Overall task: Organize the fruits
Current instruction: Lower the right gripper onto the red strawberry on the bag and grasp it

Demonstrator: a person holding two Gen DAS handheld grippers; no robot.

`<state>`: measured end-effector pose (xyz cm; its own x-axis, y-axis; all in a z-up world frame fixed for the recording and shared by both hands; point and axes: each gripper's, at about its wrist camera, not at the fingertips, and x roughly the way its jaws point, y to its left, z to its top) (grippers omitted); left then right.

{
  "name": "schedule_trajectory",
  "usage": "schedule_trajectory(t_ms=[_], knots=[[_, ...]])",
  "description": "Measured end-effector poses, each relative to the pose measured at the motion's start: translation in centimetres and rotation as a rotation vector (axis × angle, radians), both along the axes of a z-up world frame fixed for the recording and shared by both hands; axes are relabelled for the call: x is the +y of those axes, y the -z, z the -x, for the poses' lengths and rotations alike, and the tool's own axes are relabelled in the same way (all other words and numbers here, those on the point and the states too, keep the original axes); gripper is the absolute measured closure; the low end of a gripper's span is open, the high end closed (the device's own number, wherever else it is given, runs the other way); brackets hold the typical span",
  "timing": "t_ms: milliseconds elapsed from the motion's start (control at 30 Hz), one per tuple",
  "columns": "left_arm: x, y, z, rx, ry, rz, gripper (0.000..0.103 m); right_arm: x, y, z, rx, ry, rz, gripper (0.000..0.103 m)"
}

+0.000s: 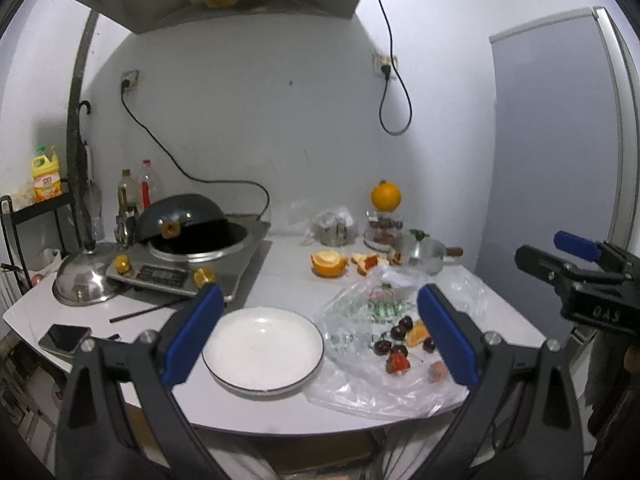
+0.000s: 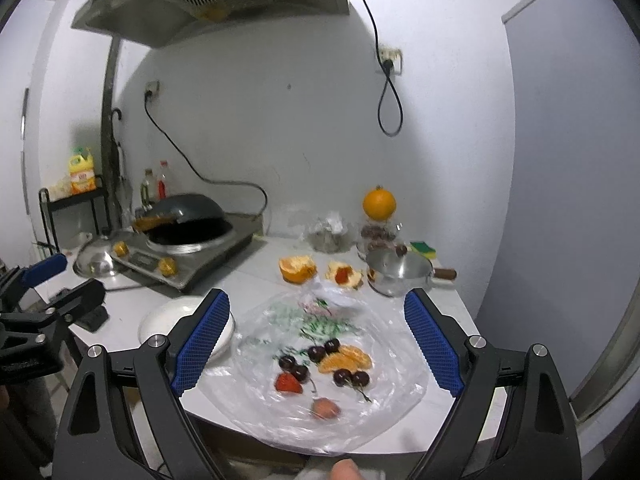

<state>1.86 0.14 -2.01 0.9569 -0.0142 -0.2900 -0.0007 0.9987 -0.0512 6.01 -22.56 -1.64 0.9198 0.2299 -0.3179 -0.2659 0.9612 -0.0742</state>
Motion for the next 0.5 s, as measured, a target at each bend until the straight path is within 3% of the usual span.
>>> schedule_trajectory(t_ms=[300, 367, 500], knots=[[-0.4, 3.7, -3.9, 0.113, 0.017, 0.001, 0.004, -1.5, 3.8, -3.8, 0.109, 0.033, 0.069, 0.012], [-0.6, 4.4, -4.8, 0.133, 0.021, -0.004, 0.004, -1.8, 4.9, -4.9, 0.144, 0.03, 0.083, 0.028], [-1.2, 6.0, -6.5, 0.179, 0.03, -0.009, 0.004, -2.0, 7.3, -7.3, 0.235, 0.012, 0.119, 0.043]])
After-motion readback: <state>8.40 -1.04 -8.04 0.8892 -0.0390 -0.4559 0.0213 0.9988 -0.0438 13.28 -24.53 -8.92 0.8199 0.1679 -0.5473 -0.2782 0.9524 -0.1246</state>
